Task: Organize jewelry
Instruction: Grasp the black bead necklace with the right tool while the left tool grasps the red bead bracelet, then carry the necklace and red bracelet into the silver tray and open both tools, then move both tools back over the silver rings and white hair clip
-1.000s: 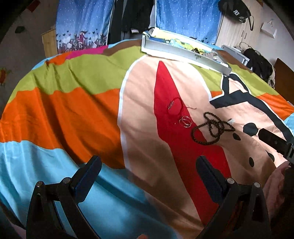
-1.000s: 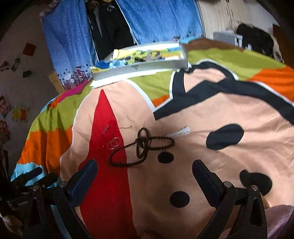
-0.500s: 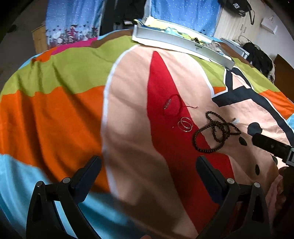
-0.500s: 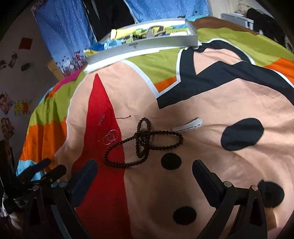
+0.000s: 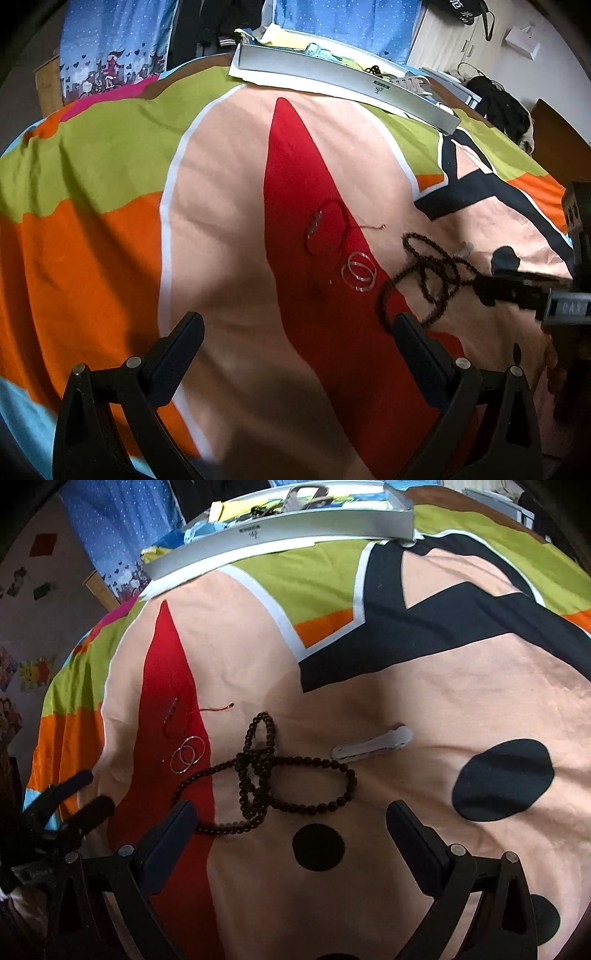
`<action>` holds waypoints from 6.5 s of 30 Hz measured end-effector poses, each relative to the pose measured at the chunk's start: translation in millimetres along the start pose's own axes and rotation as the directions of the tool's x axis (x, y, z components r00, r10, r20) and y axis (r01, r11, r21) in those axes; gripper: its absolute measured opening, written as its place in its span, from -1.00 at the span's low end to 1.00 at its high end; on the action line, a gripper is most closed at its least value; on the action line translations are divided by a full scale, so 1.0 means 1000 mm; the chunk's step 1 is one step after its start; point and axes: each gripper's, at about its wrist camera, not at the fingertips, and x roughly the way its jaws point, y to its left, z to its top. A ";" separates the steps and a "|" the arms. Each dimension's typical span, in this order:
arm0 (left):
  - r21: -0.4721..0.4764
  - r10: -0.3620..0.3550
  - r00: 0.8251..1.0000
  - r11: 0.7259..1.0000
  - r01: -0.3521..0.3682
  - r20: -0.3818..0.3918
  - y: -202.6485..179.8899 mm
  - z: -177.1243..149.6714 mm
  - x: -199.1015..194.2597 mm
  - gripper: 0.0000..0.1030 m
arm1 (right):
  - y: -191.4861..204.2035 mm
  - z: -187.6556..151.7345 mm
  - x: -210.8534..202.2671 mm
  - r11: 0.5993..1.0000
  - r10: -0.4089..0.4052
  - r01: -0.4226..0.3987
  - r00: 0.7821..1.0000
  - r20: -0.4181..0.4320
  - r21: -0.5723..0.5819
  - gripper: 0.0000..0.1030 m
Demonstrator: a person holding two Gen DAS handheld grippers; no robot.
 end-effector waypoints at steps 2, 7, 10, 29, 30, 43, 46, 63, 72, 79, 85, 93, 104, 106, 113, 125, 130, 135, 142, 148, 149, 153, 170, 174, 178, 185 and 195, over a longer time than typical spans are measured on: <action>-0.016 -0.004 1.000 1.000 0.004 -0.007 0.002 0.003 0.008 0.93 | 0.003 0.000 0.004 1.000 -0.011 0.011 1.000 -0.005 -0.018 1.00; -0.051 -0.039 0.999 0.998 0.038 -0.010 0.009 0.008 0.015 0.82 | 0.016 0.000 0.011 0.992 -0.061 0.061 0.998 0.005 -0.109 0.79; -0.069 -0.086 0.996 0.994 0.085 -0.017 0.012 0.009 0.016 0.58 | 0.021 0.000 0.015 0.983 -0.095 0.095 0.995 0.008 -0.154 0.55; -0.008 -0.197 0.971 0.980 0.198 -0.136 -0.004 0.026 0.061 -0.53 | 0.044 0.001 0.032 0.933 -0.187 0.198 0.980 0.065 -0.301 0.20; 0.005 -0.190 0.972 0.981 0.192 -0.139 -0.006 0.026 0.062 -0.54 | 0.044 0.001 0.033 0.932 -0.191 0.201 0.980 0.062 -0.300 0.20; 0.006 -0.139 0.978 0.990 0.141 -0.156 -0.010 0.020 0.070 -0.98 | 0.056 0.003 0.049 0.911 -0.233 0.243 0.970 0.068 -0.333 0.20; -0.019 -0.148 0.976 0.989 0.147 -0.158 -0.009 0.018 0.067 -0.98 | 0.057 0.004 0.049 0.908 -0.237 0.248 0.969 0.073 -0.339 0.19; -0.159 -0.100 0.989 0.984 0.083 -0.105 0.003 -0.006 0.012 -0.99 | 0.044 -0.003 0.036 0.933 -0.198 0.216 0.976 0.088 -0.288 -0.52; -0.128 -0.065 0.994 0.989 0.076 0.086 -0.005 0.002 -0.027 -1.00 | 0.047 -0.003 -0.002 0.944 -0.129 0.193 0.963 0.238 -0.269 -0.88; -0.122 -0.108 0.976 0.984 0.132 0.189 -0.003 0.015 -0.047 -1.00 | 0.054 0.002 -0.047 0.946 -0.007 0.139 0.911 0.413 -0.292 -0.88; -0.117 -0.171 0.960 0.973 0.200 0.221 0.000 0.035 -0.058 -1.00 | 0.054 0.008 -0.072 0.957 0.086 0.067 0.863 0.497 -0.281 -0.88; -0.109 -0.215 0.953 0.964 0.242 0.212 0.009 0.067 -0.073 -1.00 | 0.046 0.023 -0.087 0.960 0.141 0.026 0.817 0.559 -0.280 -0.88; -0.035 -0.196 0.953 0.977 0.209 0.232 -0.026 0.128 -0.070 -1.00 | 0.032 0.086 -0.106 0.956 0.250 -0.062 0.685 0.684 -0.287 -0.88; -0.034 -0.200 0.946 0.976 0.215 0.254 -0.034 0.148 -0.065 -1.00 | 0.026 0.104 -0.107 0.961 0.248 -0.073 0.660 0.710 -0.268 -0.88; -0.022 -0.240 0.906 0.964 0.264 0.349 -0.055 0.233 -0.045 -1.00 | -0.010 0.164 -0.103 0.981 0.191 -0.086 0.600 0.777 -0.175 -0.88; 0.001 -0.265 0.913 0.960 0.279 0.310 -0.079 0.298 0.053 -1.00 | -0.073 0.189 -0.062 0.999 0.022 -0.036 0.674 0.738 0.003 -0.88; -0.048 -0.260 0.933 0.959 0.280 0.251 -0.071 0.282 0.089 -1.00 | -0.078 0.189 -0.039 1.000 -0.002 -0.014 0.745 0.667 0.019 -0.88; -0.069 -0.241 0.949 0.963 0.259 0.205 -0.068 0.273 0.104 -1.00 | -0.079 0.190 -0.024 1.000 -0.022 0.012 0.779 0.627 0.021 -0.88; -0.058 -0.237 0.955 0.966 0.250 0.181 -0.068 0.268 0.108 -1.00 | -0.079 0.202 -0.023 1.000 -0.012 0.016 0.774 0.633 -0.001 -0.88; -0.059 -0.229 0.960 0.969 0.241 0.158 -0.067 0.268 0.116 -1.00 | -0.079 0.219 -0.013 0.999 -0.024 0.040 0.777 0.629 -0.012 -0.88; -0.061 -0.228 0.961 0.969 0.240 0.155 -0.066 0.267 0.117 -1.00 | -0.079 0.221 -0.012 0.999 -0.025 0.043 0.776 0.630 -0.013 -0.88; -0.056 -0.227 0.962 0.970 0.237 0.150 -0.066 0.268 0.117 -0.99 | -0.079 0.228 -0.016 0.999 -0.022 0.044 0.752 0.659 -0.016 -0.88; -0.083 -0.144 0.974 0.984 0.160 0.177 -0.070 0.269 0.097 -0.15 | -0.079 0.216 -0.030 0.997 -0.052 0.079 0.794 0.605 -0.017 -0.06; -0.101 -0.125 0.964 0.983 0.152 0.236 -0.071 0.265 0.070 0.02 | -0.080 0.203 -0.050 0.996 -0.063 0.086 0.785 0.616 -0.008 -0.06; -0.095 -0.079 0.953 0.989 0.111 0.293 -0.079 0.256 0.038 0.47 | -0.074 0.185 -0.076 0.995 -0.067 0.101 0.765 0.640 -0.016 0.21; -0.070 -0.025 0.926 0.996 0.056 0.377 -0.092 0.225 -0.018 0.55 | -0.060 0.141 -0.120 0.995 -0.048 0.092 0.732 0.679 -0.028 0.80; -0.012 0.025 0.882 1.000 -0.022 0.470 -0.095 0.147 -0.087 0.82 | -0.017 0.068 -0.160 0.984 -0.040 0.152 0.689 0.724 -0.091 1.00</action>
